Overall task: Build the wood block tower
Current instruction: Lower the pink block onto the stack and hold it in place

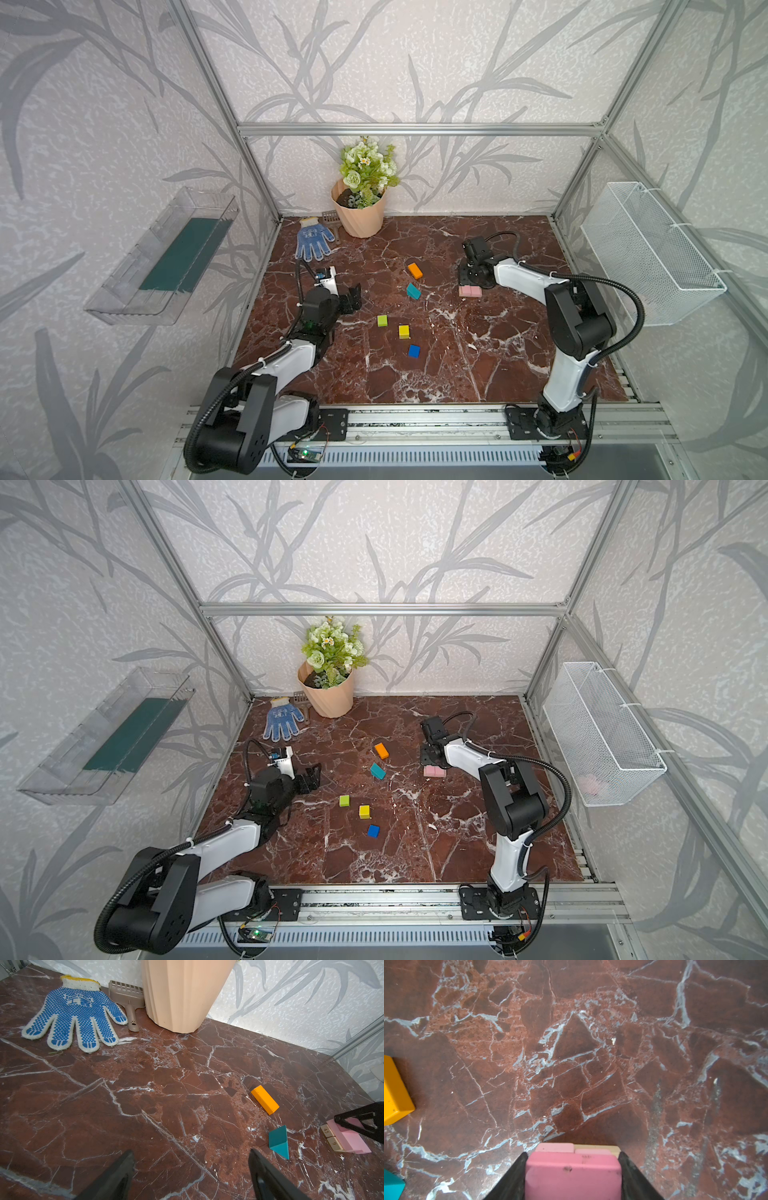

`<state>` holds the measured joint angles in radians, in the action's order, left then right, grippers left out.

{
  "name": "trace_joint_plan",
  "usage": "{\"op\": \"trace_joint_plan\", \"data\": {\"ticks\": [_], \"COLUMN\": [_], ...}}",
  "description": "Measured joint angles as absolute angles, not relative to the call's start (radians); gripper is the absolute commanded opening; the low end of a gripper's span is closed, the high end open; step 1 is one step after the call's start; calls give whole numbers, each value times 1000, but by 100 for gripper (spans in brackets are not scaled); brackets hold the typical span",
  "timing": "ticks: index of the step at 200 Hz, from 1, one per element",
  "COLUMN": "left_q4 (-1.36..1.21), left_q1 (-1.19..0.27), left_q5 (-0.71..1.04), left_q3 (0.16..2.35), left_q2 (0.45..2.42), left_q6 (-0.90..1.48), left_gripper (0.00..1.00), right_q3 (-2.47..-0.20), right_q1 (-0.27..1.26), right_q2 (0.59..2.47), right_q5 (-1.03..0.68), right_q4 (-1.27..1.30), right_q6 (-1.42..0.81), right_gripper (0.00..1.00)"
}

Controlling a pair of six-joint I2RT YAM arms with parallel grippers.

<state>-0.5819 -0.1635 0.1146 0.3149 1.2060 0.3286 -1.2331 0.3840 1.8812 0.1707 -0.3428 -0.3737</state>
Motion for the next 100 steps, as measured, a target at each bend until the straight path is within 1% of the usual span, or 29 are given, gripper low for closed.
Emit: {"op": "trace_joint_plan", "data": {"ticks": [100], "left_q4": [-582], "left_q1": [-163], "left_q5": [115], "left_q3": [315], "left_q2": [1206], "left_q6": [329], "left_gripper": [87], "right_q3": [-1233], "right_q1": [384], "right_q2": [1881], "right_q5": [171], "right_q4": [-343], "right_q6": [-374], "right_gripper": [36]}}
